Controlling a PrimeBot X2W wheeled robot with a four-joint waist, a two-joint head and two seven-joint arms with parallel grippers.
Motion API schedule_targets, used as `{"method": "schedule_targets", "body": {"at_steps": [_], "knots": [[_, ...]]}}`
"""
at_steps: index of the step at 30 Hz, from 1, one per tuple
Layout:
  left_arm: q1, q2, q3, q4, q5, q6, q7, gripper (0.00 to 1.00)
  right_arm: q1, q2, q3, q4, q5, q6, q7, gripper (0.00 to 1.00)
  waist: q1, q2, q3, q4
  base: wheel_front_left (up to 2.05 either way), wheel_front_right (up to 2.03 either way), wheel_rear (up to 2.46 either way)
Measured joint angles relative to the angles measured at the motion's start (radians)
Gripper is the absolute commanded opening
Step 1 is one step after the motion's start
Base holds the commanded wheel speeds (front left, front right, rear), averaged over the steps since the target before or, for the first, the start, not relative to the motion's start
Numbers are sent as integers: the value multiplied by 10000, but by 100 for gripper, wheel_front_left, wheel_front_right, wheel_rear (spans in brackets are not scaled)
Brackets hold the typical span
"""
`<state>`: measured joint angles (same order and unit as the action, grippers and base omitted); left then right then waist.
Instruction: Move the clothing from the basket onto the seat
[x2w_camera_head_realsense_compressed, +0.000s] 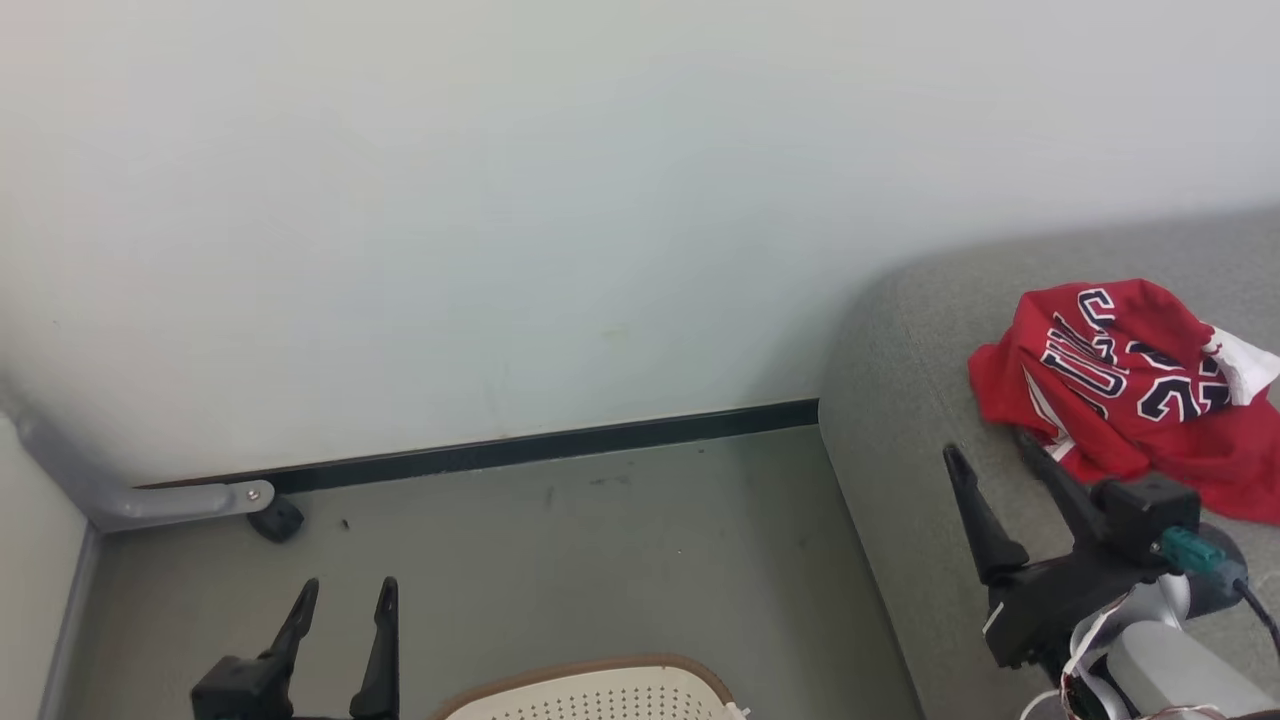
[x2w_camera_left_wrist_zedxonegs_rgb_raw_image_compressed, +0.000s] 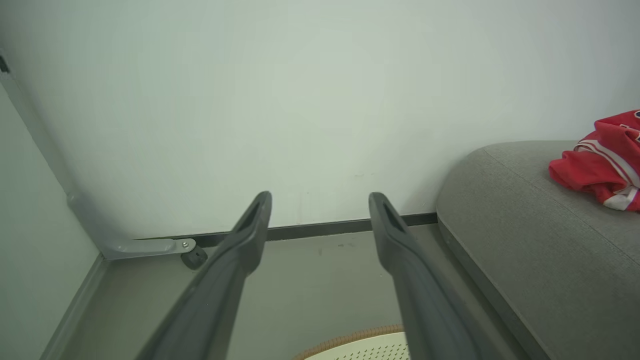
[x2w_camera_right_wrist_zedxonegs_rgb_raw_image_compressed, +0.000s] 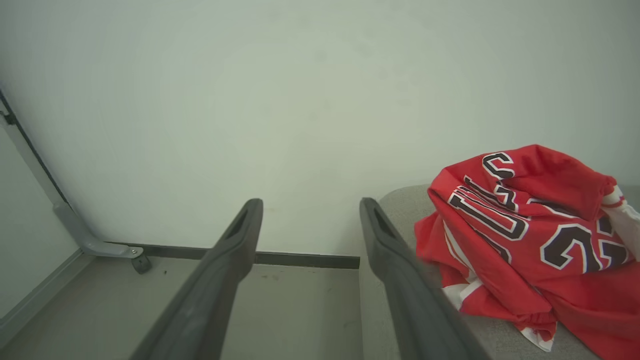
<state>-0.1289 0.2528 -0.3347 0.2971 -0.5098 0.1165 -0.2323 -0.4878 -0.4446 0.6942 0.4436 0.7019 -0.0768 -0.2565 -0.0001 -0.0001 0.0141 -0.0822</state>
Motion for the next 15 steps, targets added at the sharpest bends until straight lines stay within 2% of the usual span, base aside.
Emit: {"method": "schedule_targets", "body": {"at_steps": [10, 15], "knots": [[966, -410, 497, -665, 10, 77, -92, 100, 1305, -10, -318, -1373, -535, -305, 0, 100, 1, 0, -418, 79, 0, 0, 0], [1324, -713, 1135, -744, 242, 79, -119, 100, 1897, 8, -646, -1841, -734, -391, 0, 100, 1, 0, -434, 11, 0, 0, 0]]}}
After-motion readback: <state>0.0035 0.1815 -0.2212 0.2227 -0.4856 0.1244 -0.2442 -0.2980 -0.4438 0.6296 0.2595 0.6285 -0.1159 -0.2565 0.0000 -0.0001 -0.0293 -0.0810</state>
